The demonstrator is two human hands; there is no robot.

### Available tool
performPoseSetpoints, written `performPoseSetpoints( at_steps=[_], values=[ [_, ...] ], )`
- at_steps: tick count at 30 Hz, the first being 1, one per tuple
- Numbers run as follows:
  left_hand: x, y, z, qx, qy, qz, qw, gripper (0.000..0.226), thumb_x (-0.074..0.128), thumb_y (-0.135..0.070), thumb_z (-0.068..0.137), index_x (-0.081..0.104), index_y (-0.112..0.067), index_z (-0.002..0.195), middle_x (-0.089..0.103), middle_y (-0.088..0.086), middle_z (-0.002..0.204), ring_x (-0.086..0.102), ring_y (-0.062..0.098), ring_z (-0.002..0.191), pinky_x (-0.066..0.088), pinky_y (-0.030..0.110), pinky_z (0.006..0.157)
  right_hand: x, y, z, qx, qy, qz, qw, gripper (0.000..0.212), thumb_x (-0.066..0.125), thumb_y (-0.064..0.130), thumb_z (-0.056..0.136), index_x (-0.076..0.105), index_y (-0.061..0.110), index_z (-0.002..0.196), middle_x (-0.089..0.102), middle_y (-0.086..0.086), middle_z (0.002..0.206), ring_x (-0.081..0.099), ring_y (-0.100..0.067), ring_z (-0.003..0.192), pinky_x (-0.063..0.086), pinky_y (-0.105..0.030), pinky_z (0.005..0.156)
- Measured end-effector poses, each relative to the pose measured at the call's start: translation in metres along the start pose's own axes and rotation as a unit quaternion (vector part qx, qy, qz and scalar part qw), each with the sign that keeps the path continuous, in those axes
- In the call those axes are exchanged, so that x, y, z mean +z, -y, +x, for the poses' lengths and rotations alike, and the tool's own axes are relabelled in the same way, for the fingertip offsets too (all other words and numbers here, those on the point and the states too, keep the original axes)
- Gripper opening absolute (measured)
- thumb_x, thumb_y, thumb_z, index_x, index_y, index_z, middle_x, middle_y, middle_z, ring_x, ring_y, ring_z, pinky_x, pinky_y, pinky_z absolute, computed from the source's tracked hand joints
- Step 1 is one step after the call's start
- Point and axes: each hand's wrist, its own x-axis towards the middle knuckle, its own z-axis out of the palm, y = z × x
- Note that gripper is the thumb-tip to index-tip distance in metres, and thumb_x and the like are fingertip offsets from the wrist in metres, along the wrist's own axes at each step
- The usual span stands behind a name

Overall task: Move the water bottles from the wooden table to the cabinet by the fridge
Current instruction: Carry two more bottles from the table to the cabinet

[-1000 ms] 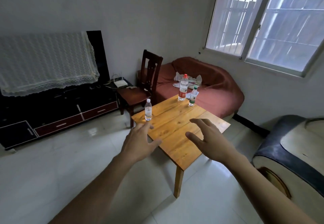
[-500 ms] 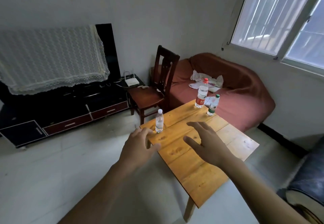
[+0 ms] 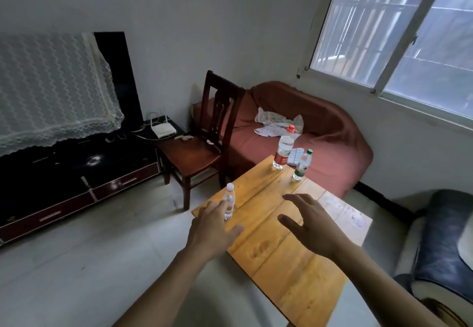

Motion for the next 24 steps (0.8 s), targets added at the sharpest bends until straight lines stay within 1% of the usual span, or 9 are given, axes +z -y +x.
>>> performPoseSetpoints(
  at_steps=[2, 4, 8, 13, 15, 17, 20, 22, 24],
  values=[
    [0.002, 0.006, 0.011, 0.01, 0.009, -0.009, 1.0, 0.056, 0.062, -0.06, 0.084, 0.047, -0.034, 0.131, 0.049, -0.009, 0.125, 0.048, 0.013, 0.116, 0.049, 0.033, 0.088, 0.005, 0.002, 0.011, 0.007, 0.003, 0.0, 1.0, 0.061, 0.047, 0.059, 0.092, 0.038, 0.032, 0.146, 0.037, 0.002, 0.153, 0.05, -0.02, 0.125, 0.053, -0.037, 0.098],
    [0.001, 0.013, 0.026, 0.011, 0.012, -0.011, 1.0, 0.057, 0.063, -0.06, 0.082, 0.047, -0.035, 0.131, 0.05, -0.009, 0.125, 0.049, 0.014, 0.115, 0.049, 0.034, 0.088, 0.008, 0.003, 0.024, 0.01, 0.003, -0.001, 1.0, 0.06, 0.049, 0.057, 0.093, 0.038, 0.031, 0.146, 0.037, 0.002, 0.153, 0.049, -0.02, 0.127, 0.052, -0.036, 0.1],
    [-0.004, 0.02, 0.062, 0.002, 0.003, -0.023, 1.0, 0.051, 0.065, -0.06, 0.08, 0.051, -0.035, 0.122, 0.052, -0.01, 0.122, 0.052, 0.013, 0.109, 0.051, 0.034, 0.087, 0.009, -0.004, 0.057, 0.012, -0.001, 0.003, 1.0, 0.059, 0.049, 0.057, 0.094, 0.036, 0.033, 0.146, 0.036, 0.004, 0.154, 0.042, -0.02, 0.135, 0.048, -0.037, 0.105],
    [0.002, 0.026, 0.101, -0.012, 0.02, -0.019, 1.0, 0.045, 0.065, -0.058, 0.08, 0.052, -0.037, 0.117, 0.052, -0.012, 0.119, 0.052, 0.009, 0.106, 0.051, 0.032, 0.086, 0.023, -0.022, 0.105, 0.019, 0.006, 0.032, 0.999, 0.058, 0.05, 0.055, 0.095, 0.037, 0.032, 0.146, 0.036, 0.004, 0.154, 0.043, -0.019, 0.134, 0.047, -0.039, 0.106],
    [0.004, 0.03, 0.118, -0.028, 0.032, -0.02, 0.999, 0.053, 0.06, -0.066, 0.075, 0.052, -0.037, 0.118, 0.051, -0.014, 0.121, 0.052, 0.008, 0.109, 0.05, 0.031, 0.088, 0.03, -0.029, 0.13, 0.012, -0.001, 0.054, 0.998, 0.057, 0.05, 0.054, 0.095, 0.038, 0.031, 0.146, 0.037, 0.004, 0.153, 0.046, -0.018, 0.13, 0.048, -0.036, 0.105],
    [0.005, 0.033, 0.136, -0.052, 0.033, -0.023, 0.998, 0.06, 0.055, -0.071, 0.07, 0.051, -0.037, 0.119, 0.053, -0.013, 0.124, 0.053, 0.01, 0.113, 0.051, 0.033, 0.091, 0.034, -0.034, 0.156, 0.01, -0.006, 0.075, 0.997, 0.057, 0.05, 0.054, 0.095, 0.037, 0.032, 0.146, 0.038, 0.005, 0.151, 0.046, -0.016, 0.129, 0.047, -0.032, 0.104],
    [0.012, 0.033, 0.168, -0.06, 0.026, 0.003, 0.998, 0.051, 0.063, -0.06, 0.08, 0.051, -0.036, 0.123, 0.054, -0.01, 0.128, 0.053, 0.01, 0.115, 0.053, 0.036, 0.093, 0.041, -0.047, 0.19, -0.001, -0.001, 0.089, 0.996, 0.058, 0.049, 0.056, 0.094, 0.037, 0.034, 0.146, 0.038, 0.006, 0.15, 0.05, -0.015, 0.124, 0.049, -0.031, 0.1],
    [0.015, 0.03, 0.189, -0.063, 0.021, 0.01, 0.998, 0.052, 0.065, -0.058, 0.081, 0.051, -0.035, 0.126, 0.053, -0.009, 0.13, 0.053, 0.012, 0.117, 0.053, 0.037, 0.093, 0.046, -0.061, 0.208, -0.002, 0.012, 0.08, 0.997, 0.058, 0.047, 0.06, 0.093, 0.037, 0.034, 0.145, 0.04, 0.006, 0.148, 0.053, -0.014, 0.118, 0.051, -0.033, 0.097],
    [0.02, 0.031, 0.205, -0.071, 0.022, 0.009, 0.997, 0.052, 0.065, -0.057, 0.082, 0.051, -0.035, 0.126, 0.053, -0.008, 0.13, 0.053, 0.013, 0.117, 0.053, 0.037, 0.093, 0.051, -0.073, 0.22, -0.002, 0.025, 0.067, 0.997, 0.06, 0.046, 0.062, 0.093, 0.038, 0.033, 0.145, 0.042, 0.005, 0.147, 0.052, -0.015, 0.12, 0.051, -0.034, 0.098]
  ],
)
